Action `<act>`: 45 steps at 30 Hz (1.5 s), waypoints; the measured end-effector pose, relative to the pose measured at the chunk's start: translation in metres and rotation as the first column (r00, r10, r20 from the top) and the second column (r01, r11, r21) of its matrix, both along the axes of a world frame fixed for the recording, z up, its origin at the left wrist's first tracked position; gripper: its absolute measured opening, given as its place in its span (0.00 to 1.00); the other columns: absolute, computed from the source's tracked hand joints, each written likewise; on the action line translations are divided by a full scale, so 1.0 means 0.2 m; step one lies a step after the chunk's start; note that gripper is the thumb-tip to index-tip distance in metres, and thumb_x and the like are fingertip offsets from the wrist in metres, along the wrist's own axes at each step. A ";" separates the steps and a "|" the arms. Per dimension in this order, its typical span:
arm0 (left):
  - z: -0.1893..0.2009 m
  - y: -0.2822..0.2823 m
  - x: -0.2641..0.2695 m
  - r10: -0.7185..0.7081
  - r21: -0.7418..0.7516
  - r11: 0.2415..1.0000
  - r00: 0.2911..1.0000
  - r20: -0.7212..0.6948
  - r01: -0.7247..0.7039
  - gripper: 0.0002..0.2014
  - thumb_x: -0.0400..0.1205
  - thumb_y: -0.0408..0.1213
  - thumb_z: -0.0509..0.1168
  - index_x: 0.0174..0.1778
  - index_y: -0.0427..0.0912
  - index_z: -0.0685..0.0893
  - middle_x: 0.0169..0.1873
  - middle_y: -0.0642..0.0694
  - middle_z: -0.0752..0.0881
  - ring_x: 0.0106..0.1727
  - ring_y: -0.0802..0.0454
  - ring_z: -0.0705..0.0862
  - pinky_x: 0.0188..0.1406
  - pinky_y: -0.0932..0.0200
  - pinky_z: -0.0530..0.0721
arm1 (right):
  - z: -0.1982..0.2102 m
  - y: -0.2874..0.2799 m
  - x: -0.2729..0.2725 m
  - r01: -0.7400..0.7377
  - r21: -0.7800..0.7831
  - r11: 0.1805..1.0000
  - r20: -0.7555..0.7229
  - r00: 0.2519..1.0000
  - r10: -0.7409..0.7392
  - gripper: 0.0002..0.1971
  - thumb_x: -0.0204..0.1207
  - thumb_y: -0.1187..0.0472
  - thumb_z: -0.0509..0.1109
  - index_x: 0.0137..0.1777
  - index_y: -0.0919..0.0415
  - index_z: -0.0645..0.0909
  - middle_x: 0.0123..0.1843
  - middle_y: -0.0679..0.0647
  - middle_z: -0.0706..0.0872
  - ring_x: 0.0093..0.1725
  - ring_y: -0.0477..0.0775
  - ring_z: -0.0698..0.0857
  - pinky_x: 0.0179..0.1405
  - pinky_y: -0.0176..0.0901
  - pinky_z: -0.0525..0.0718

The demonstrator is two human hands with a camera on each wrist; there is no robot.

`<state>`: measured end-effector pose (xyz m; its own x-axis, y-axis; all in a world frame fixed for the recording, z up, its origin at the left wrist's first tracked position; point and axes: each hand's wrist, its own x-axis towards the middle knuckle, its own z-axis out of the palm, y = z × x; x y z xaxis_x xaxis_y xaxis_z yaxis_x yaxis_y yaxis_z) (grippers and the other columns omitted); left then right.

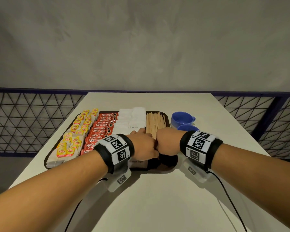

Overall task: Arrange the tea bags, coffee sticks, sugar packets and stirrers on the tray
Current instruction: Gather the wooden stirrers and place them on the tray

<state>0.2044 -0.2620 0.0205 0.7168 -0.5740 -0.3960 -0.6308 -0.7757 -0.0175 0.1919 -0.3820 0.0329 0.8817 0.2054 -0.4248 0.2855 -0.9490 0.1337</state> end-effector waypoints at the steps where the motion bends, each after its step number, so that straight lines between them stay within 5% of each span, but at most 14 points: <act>1: 0.00 0.00 0.00 0.001 -0.007 1.000 1.000 0.002 -0.001 0.11 0.90 0.52 0.53 0.51 0.50 0.74 0.53 0.44 0.74 0.58 0.45 0.62 0.56 0.46 0.64 | 0.00 0.00 0.00 -0.005 -0.001 1.000 0.000 1.000 0.005 0.12 0.89 0.61 0.60 0.56 0.65 0.84 0.33 0.53 0.75 0.36 0.52 0.77 0.33 0.37 0.73; 7: -0.01 0.00 0.01 -0.006 0.008 1.000 1.000 0.008 0.006 0.12 0.90 0.52 0.52 0.51 0.50 0.75 0.52 0.44 0.75 0.57 0.44 0.63 0.56 0.48 0.63 | -0.01 -0.01 -0.01 0.004 -0.005 1.000 0.012 1.000 -0.004 0.11 0.89 0.62 0.60 0.44 0.61 0.78 0.33 0.53 0.74 0.31 0.48 0.73 0.31 0.35 0.71; 12: -0.02 -0.02 0.03 -0.002 0.029 1.000 1.000 0.011 0.001 0.21 0.90 0.54 0.52 0.63 0.44 0.83 0.51 0.44 0.73 0.59 0.44 0.64 0.56 0.46 0.64 | -0.01 -0.01 0.01 0.023 -0.004 1.000 0.016 1.000 -0.023 0.12 0.89 0.61 0.60 0.43 0.60 0.77 0.34 0.53 0.75 0.31 0.48 0.73 0.33 0.36 0.73; 15: -0.01 -0.01 0.03 0.014 0.009 1.000 1.000 0.000 -0.014 0.18 0.90 0.53 0.52 0.58 0.45 0.81 0.50 0.44 0.73 0.58 0.44 0.63 0.56 0.47 0.63 | -0.02 -0.02 0.02 0.036 0.013 0.999 0.013 0.999 -0.036 0.12 0.88 0.61 0.60 0.42 0.60 0.77 0.34 0.53 0.76 0.32 0.48 0.75 0.34 0.36 0.74; 20: -0.02 -0.01 0.03 -0.003 0.026 1.000 1.000 -0.010 0.003 0.21 0.90 0.53 0.52 0.65 0.44 0.83 0.51 0.44 0.72 0.58 0.45 0.63 0.56 0.47 0.64 | -0.03 -0.03 0.01 0.042 0.029 0.999 0.004 0.999 -0.042 0.12 0.88 0.60 0.61 0.41 0.60 0.76 0.34 0.53 0.76 0.32 0.49 0.75 0.33 0.36 0.73; 25: -0.03 -0.01 0.05 -0.023 0.046 0.999 0.999 -0.023 0.024 0.18 0.89 0.56 0.51 0.53 0.48 0.79 0.50 0.45 0.74 0.58 0.44 0.66 0.58 0.47 0.68 | -0.03 -0.03 0.00 0.059 0.056 0.997 0.008 0.998 -0.059 0.12 0.88 0.61 0.61 0.57 0.65 0.84 0.35 0.53 0.77 0.38 0.51 0.80 0.45 0.41 0.78; 27: -0.01 0.03 0.05 -0.020 0.047 0.999 0.999 -0.041 0.022 0.27 0.80 0.63 0.44 0.48 0.48 0.81 0.51 0.45 0.79 0.59 0.43 0.71 0.64 0.44 0.73 | -0.01 -0.04 -0.03 0.077 0.102 0.992 0.006 0.997 -0.078 0.13 0.88 0.59 0.62 0.60 0.65 0.85 0.39 0.55 0.83 0.39 0.52 0.82 0.48 0.43 0.82; 29: 0.04 0.11 0.03 -0.008 -0.093 0.996 0.998 -0.062 0.002 0.31 0.80 0.63 0.45 0.59 0.48 0.87 0.59 0.47 0.84 0.62 0.44 0.75 0.67 0.44 0.75 | 0.00 -0.07 -0.07 0.107 0.218 0.970 0.007 0.994 -0.111 0.14 0.88 0.56 0.63 0.60 0.64 0.87 0.49 0.58 0.90 0.49 0.57 0.89 0.56 0.47 0.89; 31: 0.10 0.26 0.01 0.038 -0.344 0.936 0.993 -0.114 -0.076 0.18 0.88 0.53 0.57 0.67 0.54 0.86 0.62 0.53 0.85 0.61 0.56 0.80 0.61 0.56 0.77 | 0.02 -0.12 -0.12 0.123 0.371 0.920 0.028 0.989 -0.144 0.12 0.87 0.55 0.66 0.57 0.59 0.89 0.53 0.55 0.92 0.53 0.56 0.90 0.58 0.49 0.90; 33: 0.17 0.45 -0.02 0.067 -0.494 0.857 0.982 -0.179 -0.149 0.10 0.89 0.47 0.63 0.64 0.60 0.86 0.56 0.60 0.89 0.52 0.65 0.84 0.55 0.62 0.79 | 0.05 -0.17 -0.18 0.127 0.494 0.860 0.055 0.983 -0.177 0.08 0.85 0.55 0.69 0.56 0.53 0.89 0.52 0.46 0.91 0.52 0.48 0.89 0.59 0.45 0.89; 36: 0.25 0.74 -0.09 0.162 -0.558 0.790 0.965 -0.208 -0.253 0.07 0.87 0.43 0.68 0.55 0.61 0.88 0.46 0.62 0.90 0.47 0.60 0.87 0.53 0.58 0.82 | 0.07 -0.21 -0.26 0.107 0.569 0.815 0.104 0.974 -0.201 0.07 0.82 0.58 0.72 0.54 0.48 0.90 0.49 0.40 0.89 0.48 0.42 0.88 0.51 0.35 0.87; 39: 0.26 0.98 -0.15 0.292 -0.461 0.834 0.952 -0.094 -0.302 0.05 0.84 0.44 0.72 0.49 0.62 0.89 0.38 0.63 0.88 0.35 0.62 0.84 0.40 0.58 0.82 | 0.04 -0.22 -0.33 0.102 0.571 0.814 0.103 0.975 -0.195 0.08 0.82 0.61 0.73 0.51 0.46 0.90 0.46 0.41 0.89 0.45 0.42 0.88 0.45 0.31 0.86; 42: 0.21 1.16 -0.19 0.422 -0.299 0.863 0.906 -0.018 -0.408 0.07 0.81 0.47 0.73 0.46 0.69 0.87 0.41 0.64 0.89 0.38 0.63 0.86 0.46 0.55 0.86 | -0.02 -0.16 -0.37 0.095 0.508 0.856 0.083 0.984 -0.159 0.04 0.81 0.55 0.75 0.54 0.47 0.89 0.47 0.41 0.89 0.45 0.41 0.87 0.44 0.30 0.84; 45: 0.13 1.27 -0.23 0.480 -0.222 0.853 0.877 -0.020 -0.472 0.07 0.80 0.51 0.74 0.48 0.72 0.86 0.48 0.64 0.88 0.47 0.68 0.86 0.51 0.64 0.82 | -0.08 -0.07 -0.36 0.083 0.435 0.897 0.066 0.990 -0.124 0.12 0.80 0.46 0.75 0.58 0.50 0.88 0.50 0.43 0.87 0.48 0.46 0.87 0.52 0.42 0.89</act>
<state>0.1591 -0.0088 0.0466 0.9352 -0.2260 -0.2728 -0.1851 -0.9683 0.1675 0.1196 -0.3967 0.0159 0.9380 0.2555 -0.2343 0.1886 -0.9432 -0.2737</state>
